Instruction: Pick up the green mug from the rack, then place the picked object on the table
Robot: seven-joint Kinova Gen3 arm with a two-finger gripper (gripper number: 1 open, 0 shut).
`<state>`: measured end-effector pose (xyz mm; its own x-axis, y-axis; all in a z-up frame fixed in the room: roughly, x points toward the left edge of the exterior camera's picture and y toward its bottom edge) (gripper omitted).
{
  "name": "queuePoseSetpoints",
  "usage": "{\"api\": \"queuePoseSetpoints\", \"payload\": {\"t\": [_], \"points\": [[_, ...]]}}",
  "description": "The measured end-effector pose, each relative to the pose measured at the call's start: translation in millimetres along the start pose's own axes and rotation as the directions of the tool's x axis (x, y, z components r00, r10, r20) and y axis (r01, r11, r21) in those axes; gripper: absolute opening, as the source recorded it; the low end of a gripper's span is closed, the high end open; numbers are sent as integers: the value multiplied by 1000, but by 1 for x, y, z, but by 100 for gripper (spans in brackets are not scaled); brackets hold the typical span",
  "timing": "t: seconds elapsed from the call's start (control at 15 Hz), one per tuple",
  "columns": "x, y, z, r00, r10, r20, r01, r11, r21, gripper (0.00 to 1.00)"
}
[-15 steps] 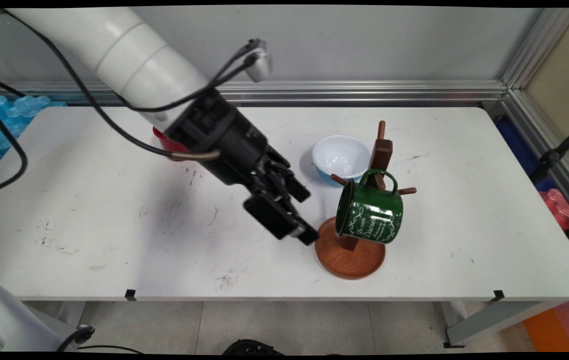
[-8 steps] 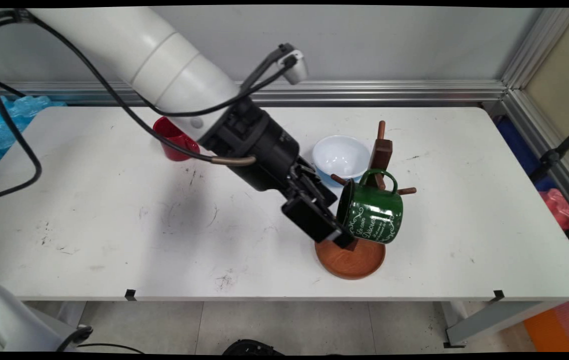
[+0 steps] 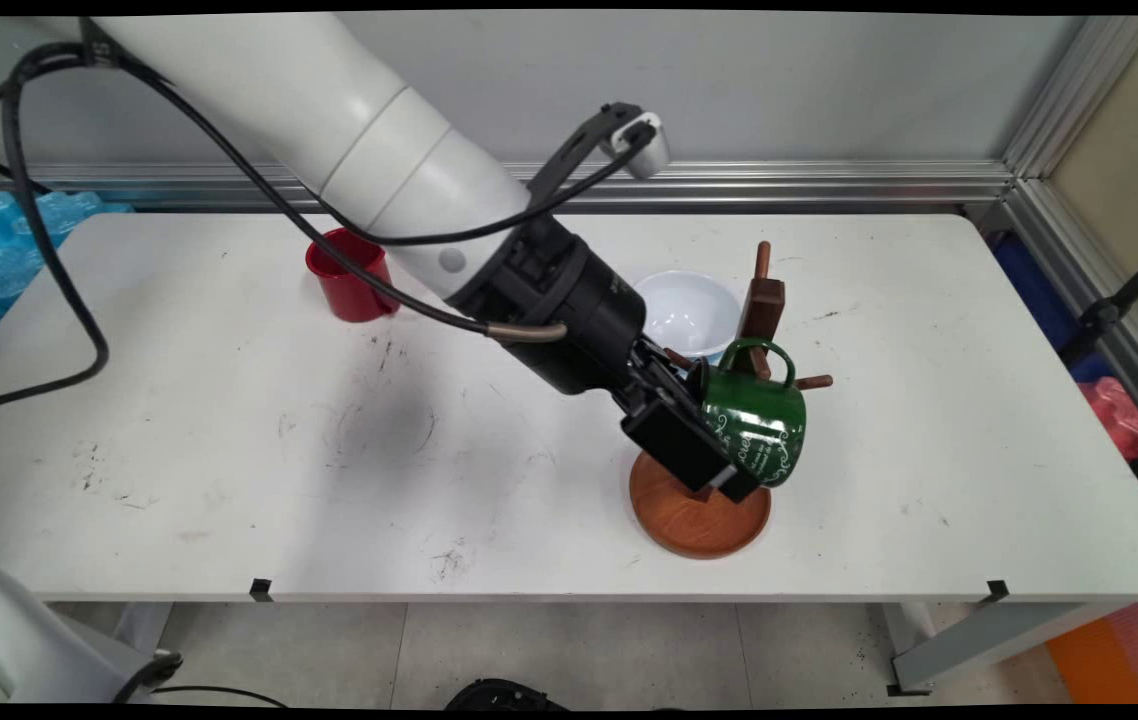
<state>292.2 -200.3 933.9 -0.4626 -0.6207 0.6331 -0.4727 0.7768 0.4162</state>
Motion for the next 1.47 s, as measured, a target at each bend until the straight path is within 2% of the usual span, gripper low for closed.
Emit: {"api": "queuePoseSetpoints", "payload": {"t": [0.47, 0.53, 1.47], "points": [[3, -2, 9, 999, -50, -14, 50, 999, 8, 100], [3, -2, 9, 998, -55, -16, 55, 998, 9, 0], [3, -5, 6, 994, -101, -31, 102, 995, 25, 0]]}}
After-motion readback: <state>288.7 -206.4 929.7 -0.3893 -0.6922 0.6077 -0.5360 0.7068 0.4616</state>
